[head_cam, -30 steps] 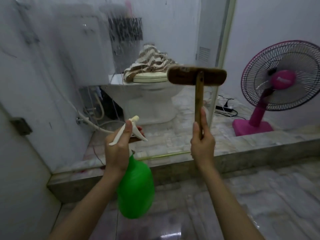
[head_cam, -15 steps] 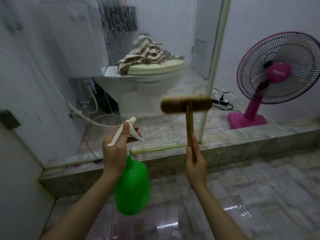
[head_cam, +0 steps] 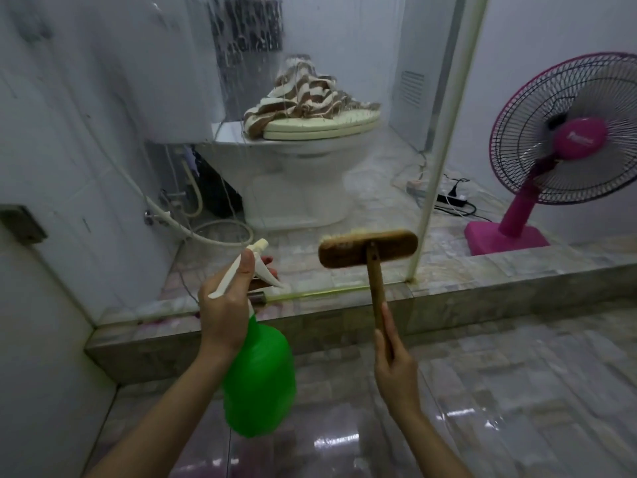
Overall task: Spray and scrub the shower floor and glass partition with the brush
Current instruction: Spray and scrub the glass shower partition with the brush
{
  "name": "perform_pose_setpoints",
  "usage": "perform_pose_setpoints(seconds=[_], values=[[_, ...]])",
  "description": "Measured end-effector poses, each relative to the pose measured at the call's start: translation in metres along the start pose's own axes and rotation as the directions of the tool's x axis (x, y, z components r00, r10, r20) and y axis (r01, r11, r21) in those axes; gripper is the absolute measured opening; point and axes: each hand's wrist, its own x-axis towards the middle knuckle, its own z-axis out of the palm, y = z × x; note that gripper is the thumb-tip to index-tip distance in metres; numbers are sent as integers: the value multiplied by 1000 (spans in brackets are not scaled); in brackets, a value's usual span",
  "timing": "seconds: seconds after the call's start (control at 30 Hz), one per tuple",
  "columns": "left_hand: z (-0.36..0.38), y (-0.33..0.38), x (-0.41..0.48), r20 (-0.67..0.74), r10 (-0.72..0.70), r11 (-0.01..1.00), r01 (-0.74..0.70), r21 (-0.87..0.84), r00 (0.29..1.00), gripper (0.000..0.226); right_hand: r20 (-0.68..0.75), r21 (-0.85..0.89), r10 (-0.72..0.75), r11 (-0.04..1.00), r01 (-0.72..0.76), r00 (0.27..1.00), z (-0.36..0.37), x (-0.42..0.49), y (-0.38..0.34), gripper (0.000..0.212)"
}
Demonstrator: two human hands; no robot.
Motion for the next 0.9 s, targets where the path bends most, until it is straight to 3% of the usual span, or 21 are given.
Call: perform_pose_setpoints(seconds=[0.07,0.23,0.33,0.47,0.6,0.67,0.73,0.8,0.9], values=[[-3,0,1,-2,0,1000,0,-6,1000,30,10,-17,5,1000,-5,1000,7,-1,-6,62],[-7,-1,3,-26,-21,1000,21,17,999,33,-8,-19,-298,955,297,955,20,98,-87,53],[-11,-1,5,-15,2,1000,-1,27,1000,36,48,-65,-287,955,290,957,21,82,-65,53],[-21,2,5,-38,30,999,-30,17,999,36,118,-118,-101,986,115,988,22,11,-11,56],[-35,5,1,-61,31,999,-28,47,998,49,157,-106,-304,941,322,940,45,55,-80,55],[-44,-1,2,-61,25,998,-21,62,998,39,148,-115,-354,921,372,923,50,80,-109,52],[-53,-1,3,-64,35,996,-30,81,997,36,144,-165,-377,902,398,915,47,82,-92,52],[-63,-1,2,-95,49,994,-39,104,994,36,185,-206,-306,917,341,934,36,55,-46,55],[-76,7,-6,-116,82,990,-67,127,990,45,170,-243,-88,961,128,982,28,8,-10,70]])
